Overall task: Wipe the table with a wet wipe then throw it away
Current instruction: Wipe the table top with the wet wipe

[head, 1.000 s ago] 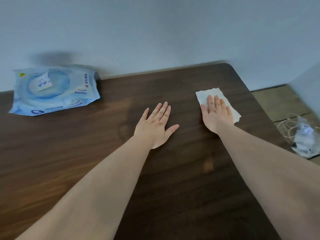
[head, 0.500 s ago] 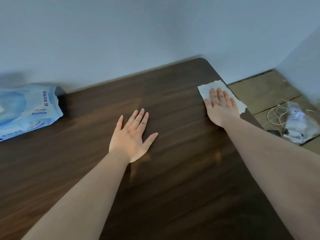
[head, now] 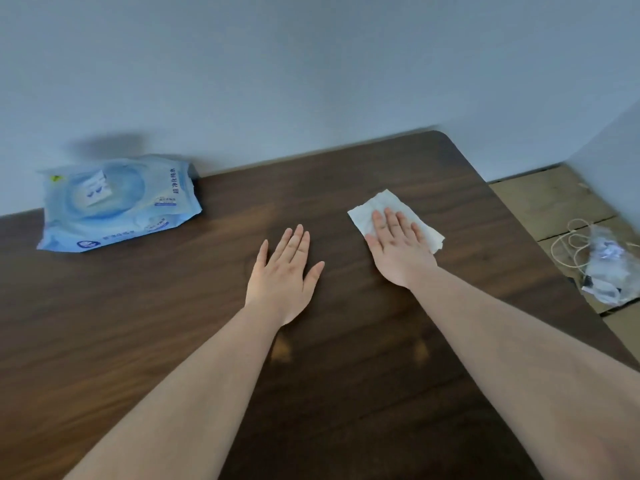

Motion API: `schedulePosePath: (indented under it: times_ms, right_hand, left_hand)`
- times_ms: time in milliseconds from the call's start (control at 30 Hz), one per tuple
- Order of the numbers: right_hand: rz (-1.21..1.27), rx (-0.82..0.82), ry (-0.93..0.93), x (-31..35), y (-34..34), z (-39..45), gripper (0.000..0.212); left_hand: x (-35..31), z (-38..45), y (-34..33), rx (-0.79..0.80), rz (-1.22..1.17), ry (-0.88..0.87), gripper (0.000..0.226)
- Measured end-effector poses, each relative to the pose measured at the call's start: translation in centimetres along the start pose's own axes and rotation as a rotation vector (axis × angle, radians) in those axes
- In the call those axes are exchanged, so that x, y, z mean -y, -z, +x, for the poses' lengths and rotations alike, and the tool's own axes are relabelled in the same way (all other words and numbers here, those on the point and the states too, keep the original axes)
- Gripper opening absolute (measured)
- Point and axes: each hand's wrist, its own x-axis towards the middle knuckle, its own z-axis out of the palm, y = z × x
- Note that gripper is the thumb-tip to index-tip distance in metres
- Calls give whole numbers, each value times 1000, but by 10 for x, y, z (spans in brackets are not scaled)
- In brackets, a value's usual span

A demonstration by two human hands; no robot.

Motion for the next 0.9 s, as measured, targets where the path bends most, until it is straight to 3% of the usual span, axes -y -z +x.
schedulePosePath:
  times_ms: [233,433,667,900]
  right_hand:
    - [-115,70,424,175,-36,-17,55]
    - [-200,128,729,339,-79,-44,56]
    - [-242,176,958,490,-113,-58,56]
    - [-300,143,1070,588,-132,-59,56]
  left_hand:
    - [175,-145,22,-6,72,378,69]
    - [296,-277,29,-26,51,713,88]
    - [326,-317,20,-119,14,767,93]
    - [332,-317,20,-110,-28,749,88]
